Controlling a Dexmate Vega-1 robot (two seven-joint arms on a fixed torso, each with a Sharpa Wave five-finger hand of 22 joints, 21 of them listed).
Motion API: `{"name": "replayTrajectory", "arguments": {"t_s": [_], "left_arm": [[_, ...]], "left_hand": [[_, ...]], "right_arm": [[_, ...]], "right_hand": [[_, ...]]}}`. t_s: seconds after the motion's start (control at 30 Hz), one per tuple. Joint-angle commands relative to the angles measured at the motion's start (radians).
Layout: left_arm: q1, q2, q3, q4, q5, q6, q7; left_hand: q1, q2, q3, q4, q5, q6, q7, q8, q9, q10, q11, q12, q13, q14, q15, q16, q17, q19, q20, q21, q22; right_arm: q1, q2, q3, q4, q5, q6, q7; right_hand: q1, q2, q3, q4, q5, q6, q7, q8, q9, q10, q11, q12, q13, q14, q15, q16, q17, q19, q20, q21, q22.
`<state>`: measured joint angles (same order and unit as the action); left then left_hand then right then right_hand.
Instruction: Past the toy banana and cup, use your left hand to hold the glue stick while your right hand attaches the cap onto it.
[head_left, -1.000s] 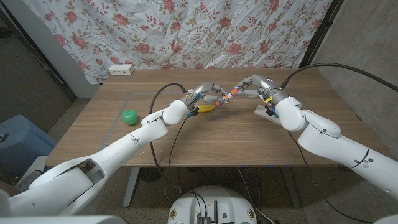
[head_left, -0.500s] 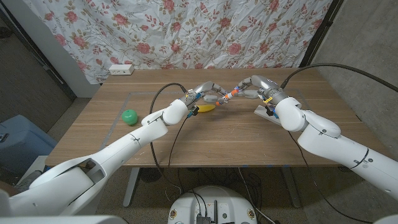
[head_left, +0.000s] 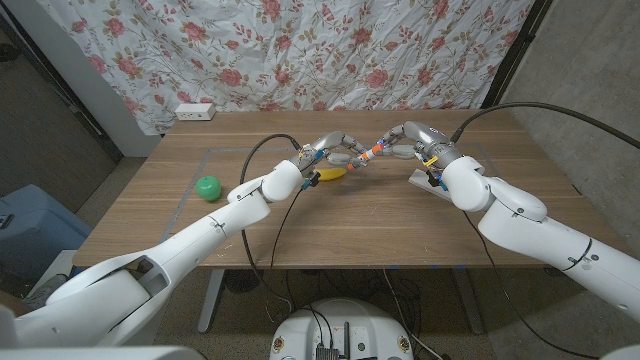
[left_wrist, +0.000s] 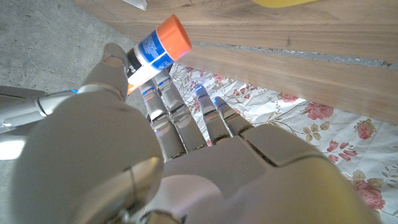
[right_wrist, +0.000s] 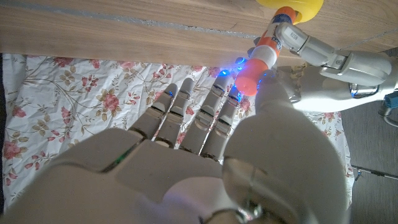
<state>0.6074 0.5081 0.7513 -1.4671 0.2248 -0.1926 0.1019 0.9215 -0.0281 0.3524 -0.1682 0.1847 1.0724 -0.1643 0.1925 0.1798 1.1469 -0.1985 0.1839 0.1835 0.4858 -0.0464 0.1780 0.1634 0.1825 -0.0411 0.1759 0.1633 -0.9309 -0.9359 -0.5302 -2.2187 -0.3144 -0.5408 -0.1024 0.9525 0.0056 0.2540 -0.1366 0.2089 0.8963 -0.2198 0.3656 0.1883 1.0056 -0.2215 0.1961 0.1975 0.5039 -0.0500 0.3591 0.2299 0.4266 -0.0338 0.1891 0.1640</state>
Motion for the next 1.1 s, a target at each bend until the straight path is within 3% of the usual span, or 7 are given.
{"name": "replayTrajectory", "arguments": {"t_s": [0.03, 1.1], "left_arm": [[0.004, 0.001, -0.002, -0.002, 0.000, 0.000, 0.003], [0.012, 0.002, -0.005, -0.010, 0.003, -0.001, 0.012]], "left_hand": [[-0.010, 0.060, 0.007, 0.001, 0.006, 0.058, 0.032, 0.007, 0.009, 0.020, -0.022, 0.006, 0.004, 0.002, -0.134, 0.001, 0.002, 0.005, -0.014, 0.008, 0.002], [-0.001, 0.061, 0.011, -0.003, 0.006, 0.058, 0.041, 0.007, 0.009, 0.024, -0.021, 0.006, 0.004, 0.004, -0.133, 0.002, 0.002, 0.006, -0.013, 0.008, 0.002]], "right_arm": [[0.003, 0.002, -0.006, -0.003, -0.007, -0.010, 0.006], [0.011, 0.008, -0.021, -0.010, -0.033, -0.023, 0.013]], "right_hand": [[-0.011, 0.002, -0.005, -0.002, -0.002, 0.009, -0.001, -0.005, 0.006, 0.000, 0.000, -0.002, 0.005, 0.004, -0.130, 0.006, 0.005, 0.004, 0.001, -0.002, 0.002], [-0.014, 0.010, -0.009, -0.003, -0.004, 0.011, -0.001, -0.012, 0.006, -0.002, 0.000, -0.002, 0.005, 0.001, -0.130, 0.006, 0.005, 0.002, 0.005, -0.003, 0.003]]}}
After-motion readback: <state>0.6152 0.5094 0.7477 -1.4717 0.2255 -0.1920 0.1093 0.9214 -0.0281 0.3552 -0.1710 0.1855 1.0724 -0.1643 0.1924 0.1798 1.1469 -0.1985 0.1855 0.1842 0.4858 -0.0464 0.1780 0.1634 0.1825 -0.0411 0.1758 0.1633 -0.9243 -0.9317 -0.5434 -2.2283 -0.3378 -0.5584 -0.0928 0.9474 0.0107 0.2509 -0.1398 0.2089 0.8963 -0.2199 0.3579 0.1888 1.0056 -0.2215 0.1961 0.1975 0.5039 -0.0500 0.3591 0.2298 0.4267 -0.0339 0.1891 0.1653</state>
